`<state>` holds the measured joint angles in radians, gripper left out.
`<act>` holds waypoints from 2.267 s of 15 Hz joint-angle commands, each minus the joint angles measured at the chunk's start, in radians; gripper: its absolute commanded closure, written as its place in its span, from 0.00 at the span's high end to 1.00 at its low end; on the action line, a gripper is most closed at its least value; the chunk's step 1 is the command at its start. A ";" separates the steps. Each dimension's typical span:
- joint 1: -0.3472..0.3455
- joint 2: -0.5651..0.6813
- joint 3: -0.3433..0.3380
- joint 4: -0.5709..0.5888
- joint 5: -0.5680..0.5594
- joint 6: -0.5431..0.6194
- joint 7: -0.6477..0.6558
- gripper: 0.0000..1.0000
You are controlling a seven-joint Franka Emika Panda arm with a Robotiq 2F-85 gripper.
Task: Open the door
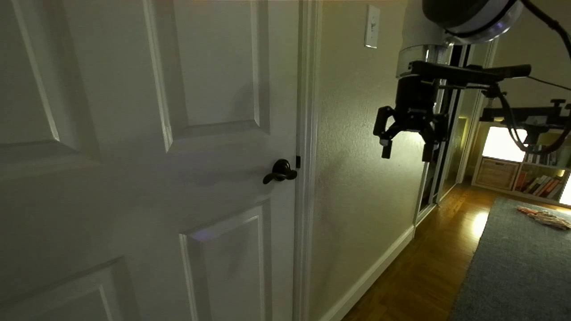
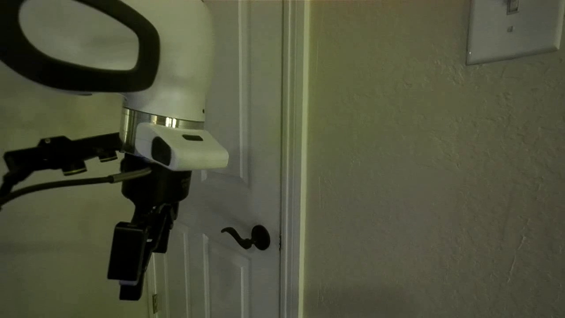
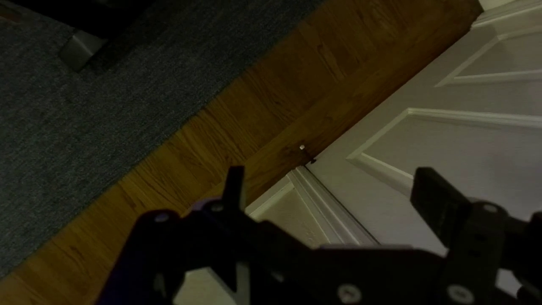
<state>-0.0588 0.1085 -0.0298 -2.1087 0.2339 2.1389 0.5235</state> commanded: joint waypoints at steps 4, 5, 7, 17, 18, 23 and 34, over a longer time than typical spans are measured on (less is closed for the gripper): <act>0.065 0.169 0.021 0.163 0.137 0.099 0.162 1.00; 0.072 0.196 0.024 0.194 0.150 0.119 0.172 1.00; 0.079 0.245 0.031 0.247 0.180 0.159 0.179 0.98; 0.080 0.454 0.073 0.516 0.278 0.256 0.175 0.88; 0.078 0.472 0.078 0.541 0.287 0.253 0.174 0.93; 0.073 0.561 0.095 0.640 0.307 0.247 0.171 0.72; 0.061 0.665 0.120 0.755 0.324 0.242 0.152 0.13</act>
<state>0.0162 0.7714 0.0700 -1.3688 0.5379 2.3748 0.6837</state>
